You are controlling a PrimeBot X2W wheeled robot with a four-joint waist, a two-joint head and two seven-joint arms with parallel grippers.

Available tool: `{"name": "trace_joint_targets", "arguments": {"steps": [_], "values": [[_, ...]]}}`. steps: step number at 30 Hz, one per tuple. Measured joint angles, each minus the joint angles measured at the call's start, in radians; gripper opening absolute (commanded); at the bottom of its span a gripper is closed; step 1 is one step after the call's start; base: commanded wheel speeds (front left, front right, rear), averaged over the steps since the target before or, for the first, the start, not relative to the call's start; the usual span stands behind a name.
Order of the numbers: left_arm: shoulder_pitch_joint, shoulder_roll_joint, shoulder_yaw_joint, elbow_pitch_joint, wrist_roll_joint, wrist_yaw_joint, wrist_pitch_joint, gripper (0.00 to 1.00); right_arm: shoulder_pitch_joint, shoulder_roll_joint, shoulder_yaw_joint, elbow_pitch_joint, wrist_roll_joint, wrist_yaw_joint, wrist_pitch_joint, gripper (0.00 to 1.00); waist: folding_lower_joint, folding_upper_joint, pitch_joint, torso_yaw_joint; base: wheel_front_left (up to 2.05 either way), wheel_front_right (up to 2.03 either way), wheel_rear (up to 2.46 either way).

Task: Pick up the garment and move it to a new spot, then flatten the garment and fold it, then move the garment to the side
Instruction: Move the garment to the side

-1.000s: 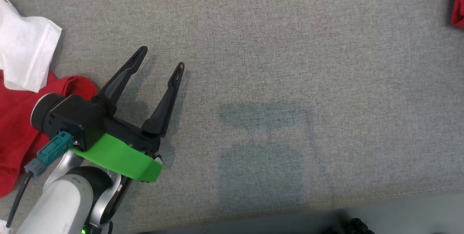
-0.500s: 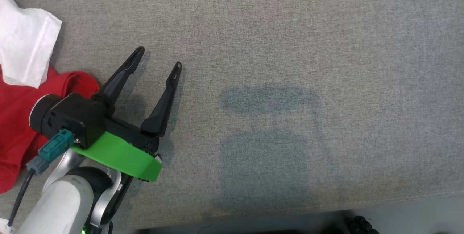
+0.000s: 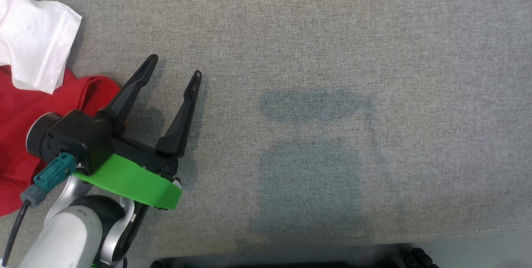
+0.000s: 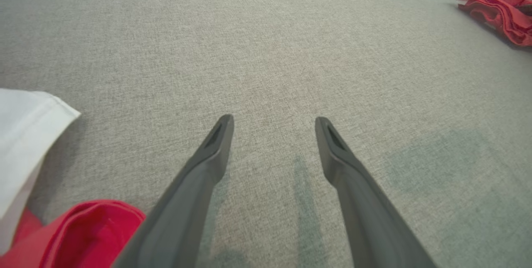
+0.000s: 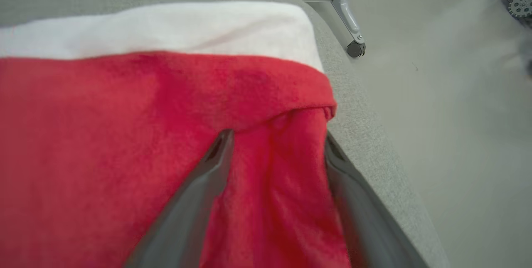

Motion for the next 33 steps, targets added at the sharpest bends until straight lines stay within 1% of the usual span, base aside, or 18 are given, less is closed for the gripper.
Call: {"name": "trace_joint_targets", "arguments": {"steps": [13, 22, 26, 29, 33], "values": [[0.011, -0.002, 0.023, 0.0, 0.0, 0.003, -0.002, 1.0, -0.011, -0.004, -0.023, 0.105, -0.026, 0.0, -0.021, 1.0, -0.0001, 0.0, -0.002, -0.022, 0.0, 0.0, 0.0], [0.02, -0.013, 0.021, 0.032, -0.003, 0.003, -0.032, 1.0, -0.007, 0.029, -0.042, 0.169, -0.029, 0.0, -0.077, 1.0, -0.0001, 0.0, -0.033, -0.035, 0.0, 0.0, 0.0], [0.019, -0.027, 0.023, 0.064, -0.013, 0.002, -0.062, 1.0, 0.004, 0.039, -0.031, 0.151, -0.043, 0.0, -0.132, 1.0, -0.0001, 0.0, -0.065, -0.044, 0.0, 0.0, 0.0], [0.02, -0.03, 0.034, 0.095, -0.019, -0.001, -0.085, 1.0, 0.007, 0.073, -0.028, 0.098, -0.042, 0.004, -0.194, 1.0, -0.0001, 0.0, -0.097, -0.051, 0.0, 0.0, 0.0], [0.022, -0.029, 0.063, 0.134, -0.021, -0.001, -0.122, 1.0, 0.011, 0.118, -0.017, 0.008, -0.049, 0.02, -0.287, 1.0, -0.0001, 0.0, -0.145, -0.062, 0.0, 0.0, 0.0]]}}
